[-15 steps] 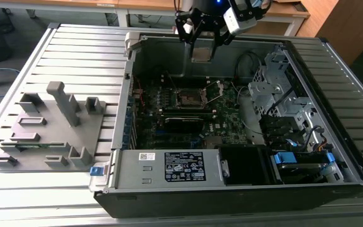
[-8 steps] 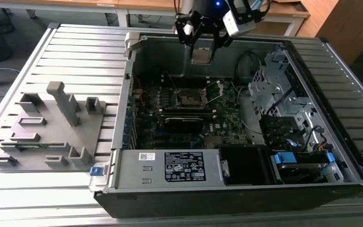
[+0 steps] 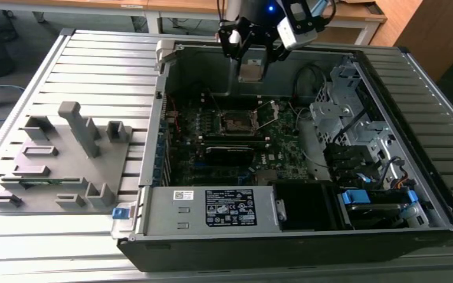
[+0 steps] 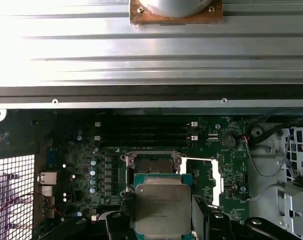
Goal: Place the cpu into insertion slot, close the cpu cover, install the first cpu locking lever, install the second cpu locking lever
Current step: 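Place the cpu into insertion slot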
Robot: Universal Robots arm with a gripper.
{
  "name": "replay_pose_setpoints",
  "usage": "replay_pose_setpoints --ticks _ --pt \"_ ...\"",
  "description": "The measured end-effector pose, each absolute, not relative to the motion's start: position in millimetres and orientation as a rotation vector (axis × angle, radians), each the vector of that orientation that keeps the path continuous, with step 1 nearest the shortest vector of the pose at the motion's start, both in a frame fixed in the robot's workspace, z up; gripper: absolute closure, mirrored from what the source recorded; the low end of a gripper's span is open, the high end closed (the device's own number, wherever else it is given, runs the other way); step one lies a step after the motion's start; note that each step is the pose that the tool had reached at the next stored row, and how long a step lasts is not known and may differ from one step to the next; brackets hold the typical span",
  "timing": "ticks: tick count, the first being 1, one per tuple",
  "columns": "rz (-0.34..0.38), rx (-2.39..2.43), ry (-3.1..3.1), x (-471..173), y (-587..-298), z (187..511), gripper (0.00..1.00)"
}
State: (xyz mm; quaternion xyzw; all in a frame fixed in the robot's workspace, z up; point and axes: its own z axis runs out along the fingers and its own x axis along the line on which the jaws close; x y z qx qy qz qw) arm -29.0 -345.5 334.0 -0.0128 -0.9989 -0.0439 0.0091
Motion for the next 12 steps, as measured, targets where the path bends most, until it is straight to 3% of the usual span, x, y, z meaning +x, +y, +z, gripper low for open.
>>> replay_pose_setpoints --ticks 12 --pt "-0.137 -0.04 -3.12 -29.3 -345.5 321.4 0.46"
